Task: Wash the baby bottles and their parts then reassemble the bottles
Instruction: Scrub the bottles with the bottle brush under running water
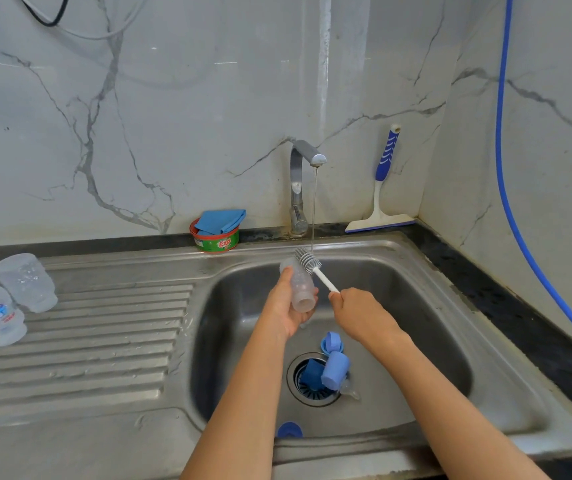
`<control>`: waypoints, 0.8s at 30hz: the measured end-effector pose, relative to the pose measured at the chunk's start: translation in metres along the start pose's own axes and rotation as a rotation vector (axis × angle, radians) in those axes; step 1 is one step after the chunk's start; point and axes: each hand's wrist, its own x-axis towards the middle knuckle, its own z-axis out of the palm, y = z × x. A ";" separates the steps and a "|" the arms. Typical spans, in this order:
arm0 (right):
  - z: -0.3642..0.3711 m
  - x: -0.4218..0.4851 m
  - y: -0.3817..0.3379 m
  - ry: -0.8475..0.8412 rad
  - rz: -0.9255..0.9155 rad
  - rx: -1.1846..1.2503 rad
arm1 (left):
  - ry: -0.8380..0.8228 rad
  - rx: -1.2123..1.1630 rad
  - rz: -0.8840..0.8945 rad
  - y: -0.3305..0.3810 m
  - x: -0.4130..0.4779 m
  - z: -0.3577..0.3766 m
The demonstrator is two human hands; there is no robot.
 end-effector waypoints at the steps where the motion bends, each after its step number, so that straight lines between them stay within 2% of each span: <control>1: -0.001 0.000 -0.001 -0.018 -0.002 0.007 | -0.003 -0.019 -0.011 0.001 0.000 0.000; 4: -0.007 -0.007 -0.005 -0.144 0.000 0.021 | 0.011 -0.062 0.001 0.006 0.002 -0.003; 8: -0.016 -0.014 -0.005 -0.252 0.000 0.022 | 0.113 -0.068 0.083 0.008 0.006 -0.008; 10: -0.015 -0.014 -0.005 -0.228 0.007 0.018 | 0.080 -0.097 0.090 0.009 0.005 -0.009; 16: -0.003 -0.006 -0.010 -0.013 -0.057 0.047 | -0.063 -0.173 0.018 0.007 0.000 -0.002; 19: -0.004 -0.003 -0.014 -0.029 -0.080 0.054 | -0.047 -0.215 0.010 0.007 -0.002 0.000; 24: -0.013 -0.011 -0.012 -0.163 -0.055 -0.006 | -0.005 -0.241 0.079 0.011 -0.002 -0.005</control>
